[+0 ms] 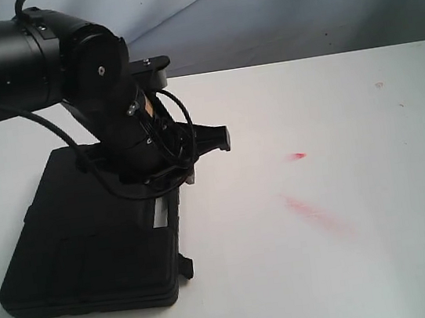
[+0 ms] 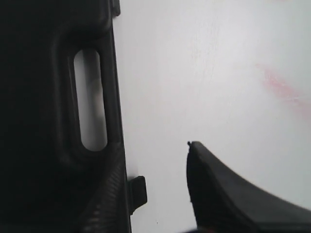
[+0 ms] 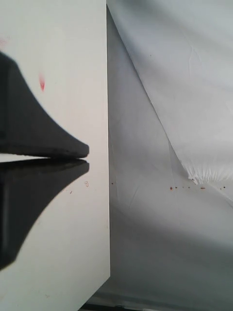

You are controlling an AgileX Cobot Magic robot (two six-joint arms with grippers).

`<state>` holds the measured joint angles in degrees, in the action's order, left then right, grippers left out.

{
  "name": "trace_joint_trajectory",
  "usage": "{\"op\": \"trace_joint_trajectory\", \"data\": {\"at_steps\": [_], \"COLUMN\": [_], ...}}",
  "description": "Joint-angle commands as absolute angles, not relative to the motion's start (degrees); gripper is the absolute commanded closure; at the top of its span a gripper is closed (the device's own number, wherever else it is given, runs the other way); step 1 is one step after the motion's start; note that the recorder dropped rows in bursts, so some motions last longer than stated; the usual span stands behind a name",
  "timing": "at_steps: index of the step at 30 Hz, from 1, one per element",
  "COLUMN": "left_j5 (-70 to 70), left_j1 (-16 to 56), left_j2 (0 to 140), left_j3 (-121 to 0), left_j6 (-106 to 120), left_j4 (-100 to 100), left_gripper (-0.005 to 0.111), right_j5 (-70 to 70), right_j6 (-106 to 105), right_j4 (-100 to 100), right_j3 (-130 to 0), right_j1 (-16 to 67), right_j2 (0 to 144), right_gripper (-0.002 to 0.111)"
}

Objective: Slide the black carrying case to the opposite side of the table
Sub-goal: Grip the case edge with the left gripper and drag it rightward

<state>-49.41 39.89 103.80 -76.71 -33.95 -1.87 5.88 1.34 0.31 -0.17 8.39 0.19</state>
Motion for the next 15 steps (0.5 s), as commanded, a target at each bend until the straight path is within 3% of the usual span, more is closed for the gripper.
{"op": "trace_joint_trajectory", "data": {"at_steps": [1, 15], "left_j5": [-46.1, -42.7], "left_j1": [40.0, 38.9], "left_j2": [103.7, 111.0], "left_j3": [-76.0, -76.0], "left_j6": [-33.8, -33.8], "left_j4": [-2.1, -4.0], "left_gripper": [0.066, 0.066], "right_j5": [5.4, 5.4], "right_j6": [1.0, 1.0], "right_j4": [0.7, 0.7], "right_j3": [0.0, 0.0], "right_j1": [7.9, 7.9], "right_j2": [0.0, 0.0], "right_gripper": [0.108, 0.108]}}
